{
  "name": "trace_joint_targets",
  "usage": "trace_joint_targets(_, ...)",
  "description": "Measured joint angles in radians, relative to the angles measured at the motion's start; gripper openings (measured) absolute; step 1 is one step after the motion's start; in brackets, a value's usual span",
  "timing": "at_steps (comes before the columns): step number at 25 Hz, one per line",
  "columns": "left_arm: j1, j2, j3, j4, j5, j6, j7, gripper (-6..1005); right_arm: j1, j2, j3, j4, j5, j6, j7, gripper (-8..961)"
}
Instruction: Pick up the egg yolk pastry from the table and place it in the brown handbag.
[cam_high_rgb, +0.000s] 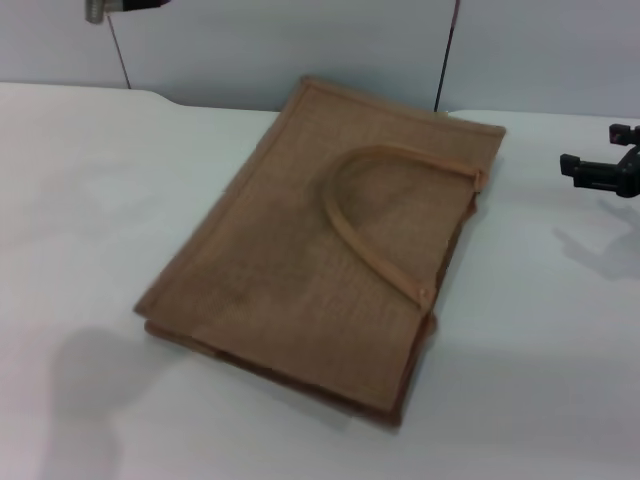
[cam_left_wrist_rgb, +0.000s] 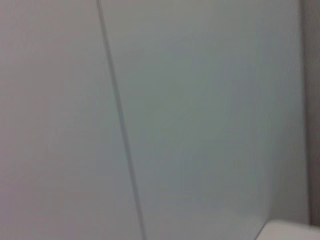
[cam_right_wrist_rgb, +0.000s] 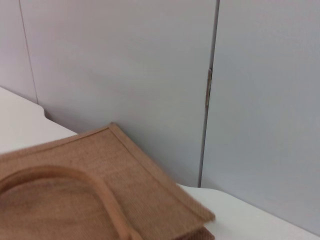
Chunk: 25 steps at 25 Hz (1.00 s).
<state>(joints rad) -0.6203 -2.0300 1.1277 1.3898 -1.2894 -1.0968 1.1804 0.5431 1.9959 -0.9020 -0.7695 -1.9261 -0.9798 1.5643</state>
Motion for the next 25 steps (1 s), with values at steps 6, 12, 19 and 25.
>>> trace_joint_targets(6,0.096,-0.008,-0.008,-0.08,-0.219,0.084,0.248,644,-0.001,0.025,0.006,0.009,0.055,0.045,-0.059,897)
trace_joint_targets(12,0.176,-0.012,-0.004,-0.286,-0.54,0.145,0.666,873,-0.02,0.031,0.026,0.142,0.377,0.073,-0.364,897)
trace_joint_targets(19,0.196,-0.015,0.076,-0.62,-1.039,0.15,1.247,870,-0.019,0.03,0.047,0.342,0.761,0.071,-0.707,897)
trace_joint_targets(25,0.179,-0.017,0.187,-0.825,-1.411,0.139,1.487,850,-0.023,0.028,0.083,0.517,1.097,-0.01,-0.973,897)
